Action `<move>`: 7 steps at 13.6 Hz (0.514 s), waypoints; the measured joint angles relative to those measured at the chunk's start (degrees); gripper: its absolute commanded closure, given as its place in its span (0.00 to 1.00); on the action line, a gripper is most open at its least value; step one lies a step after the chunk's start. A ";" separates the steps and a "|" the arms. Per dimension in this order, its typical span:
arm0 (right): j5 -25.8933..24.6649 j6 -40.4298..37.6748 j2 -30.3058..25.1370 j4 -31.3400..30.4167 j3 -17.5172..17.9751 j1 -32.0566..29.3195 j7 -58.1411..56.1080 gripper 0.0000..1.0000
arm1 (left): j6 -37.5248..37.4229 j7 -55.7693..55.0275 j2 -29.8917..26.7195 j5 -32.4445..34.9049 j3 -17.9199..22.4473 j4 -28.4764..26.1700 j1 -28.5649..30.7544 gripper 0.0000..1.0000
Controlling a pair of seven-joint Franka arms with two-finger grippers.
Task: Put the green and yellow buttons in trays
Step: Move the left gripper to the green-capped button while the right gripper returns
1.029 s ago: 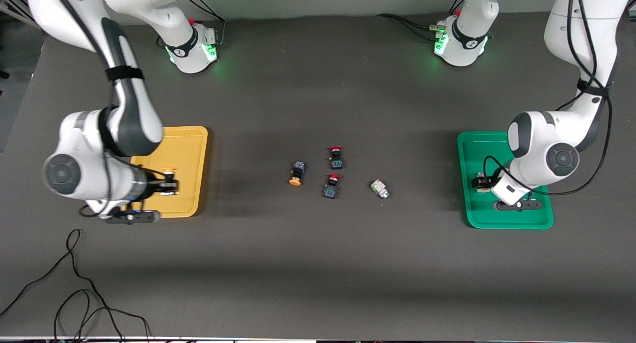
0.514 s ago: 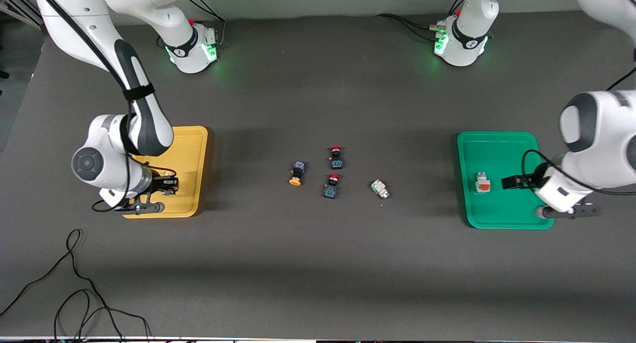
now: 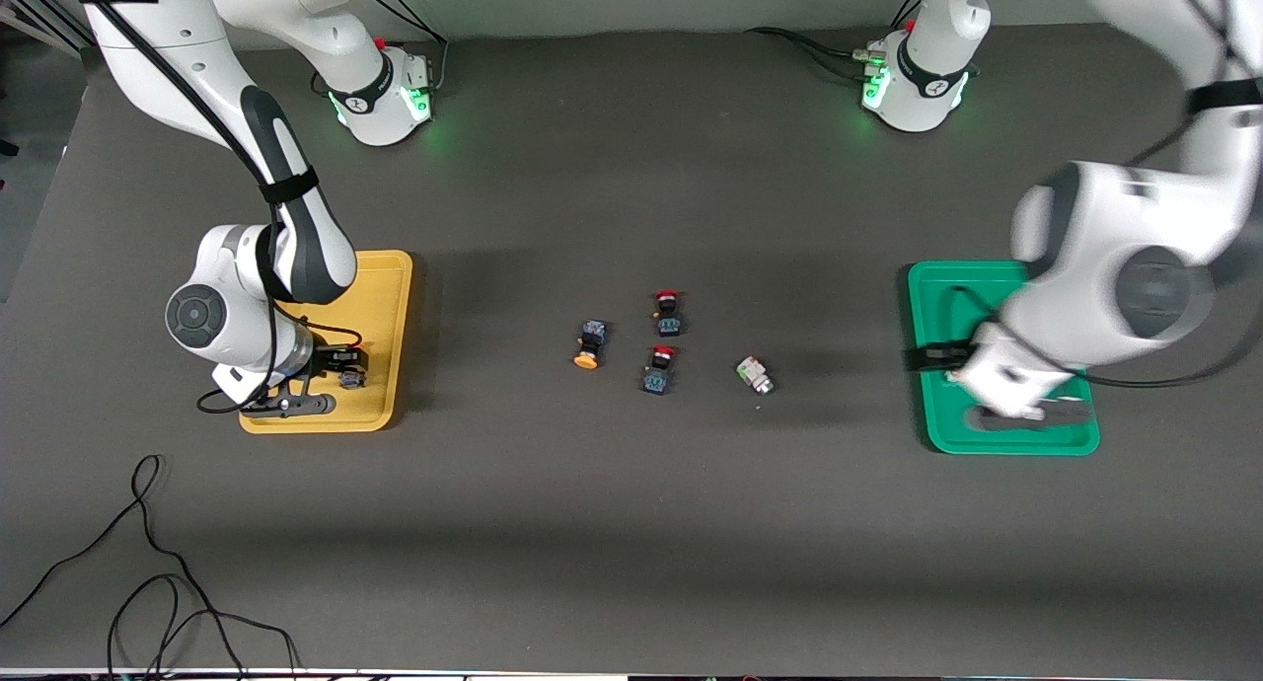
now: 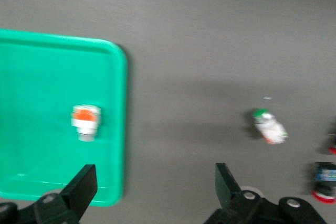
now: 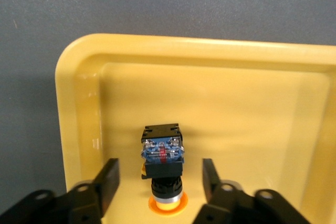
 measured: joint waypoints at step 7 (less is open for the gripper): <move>1.08 -17.58 -7.42 10.11 0.25 3.24 7.88 0.00 | 6.32 -31.09 3.90 -1.30 -0.20 0.00 -15.21 0.00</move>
